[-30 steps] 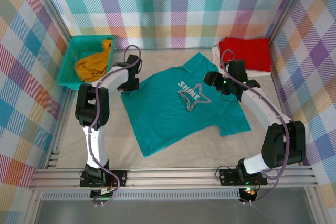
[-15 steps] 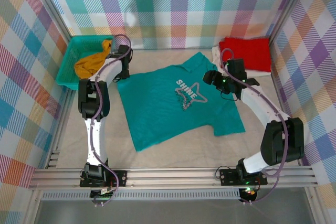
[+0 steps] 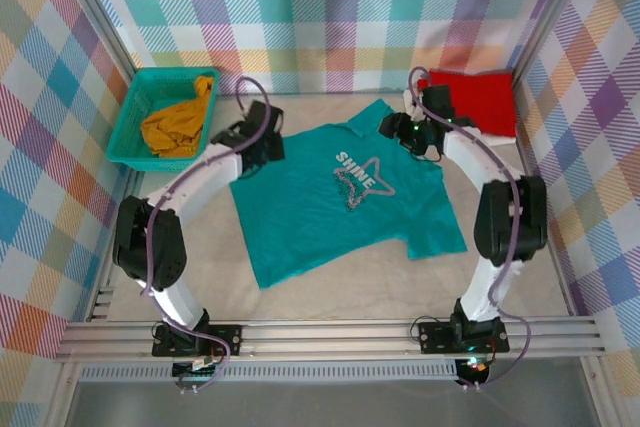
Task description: Fold and stack the t-shirts
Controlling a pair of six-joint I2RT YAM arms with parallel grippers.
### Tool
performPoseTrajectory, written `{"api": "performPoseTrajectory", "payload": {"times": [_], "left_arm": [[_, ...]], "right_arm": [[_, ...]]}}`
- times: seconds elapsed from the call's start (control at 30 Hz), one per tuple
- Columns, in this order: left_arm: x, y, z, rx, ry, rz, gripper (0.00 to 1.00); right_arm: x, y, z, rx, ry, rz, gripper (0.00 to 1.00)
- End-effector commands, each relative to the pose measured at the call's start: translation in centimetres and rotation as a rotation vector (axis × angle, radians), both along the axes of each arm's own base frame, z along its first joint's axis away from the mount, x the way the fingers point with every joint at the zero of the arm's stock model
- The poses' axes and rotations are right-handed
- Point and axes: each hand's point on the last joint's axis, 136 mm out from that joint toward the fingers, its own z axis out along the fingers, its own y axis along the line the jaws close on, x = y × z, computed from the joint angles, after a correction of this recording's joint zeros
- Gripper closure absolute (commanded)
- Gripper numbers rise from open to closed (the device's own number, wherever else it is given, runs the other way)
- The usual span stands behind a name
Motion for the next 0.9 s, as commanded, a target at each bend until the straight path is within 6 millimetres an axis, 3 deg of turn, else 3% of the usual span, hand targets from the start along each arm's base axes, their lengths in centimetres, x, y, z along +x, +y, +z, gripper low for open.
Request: {"api": "performPoseTrajectory", "payload": {"times": [0.0,0.1,0.17,0.3,0.47,0.67,0.77,0.87], "left_arm": [[-3.5,-4.5,-4.5,-0.152,0.112,-0.045,0.59],[-7.0,-3.5,-8.4,-0.213,0.205,0.039,0.61],[-8.7,-2.0,-10.5,-0.209,0.233,0.093,0.63],[-10.0,1.5,-13.9,-0.195,0.302,0.191,0.65],[-9.5,6.1,-14.9,-0.131,0.303,0.291,0.67],[-8.2,10.5,-15.4,-0.035,0.318,0.346,0.67],[-6.2,11.4,-15.3,-0.014,0.295,0.33,0.67],[-3.3,10.3,-15.0,-0.005,0.277,0.261,0.67]], "right_arm": [[0.7,0.9,0.0,0.013,0.041,0.041,0.4],[0.7,0.1,-2.0,-0.072,0.088,0.025,0.48],[0.4,-0.9,-4.0,-0.136,0.124,0.004,0.61],[0.3,-1.8,-7.0,-0.208,0.175,0.007,0.99],[0.1,-3.0,-9.7,-0.279,0.233,-0.003,1.0],[-1.7,-2.8,-12.8,-0.258,0.316,-0.002,1.0],[-3.0,-2.5,-14.0,-0.221,0.357,-0.013,1.0],[-4.1,-2.6,-14.9,-0.198,0.386,-0.058,1.0]]}}
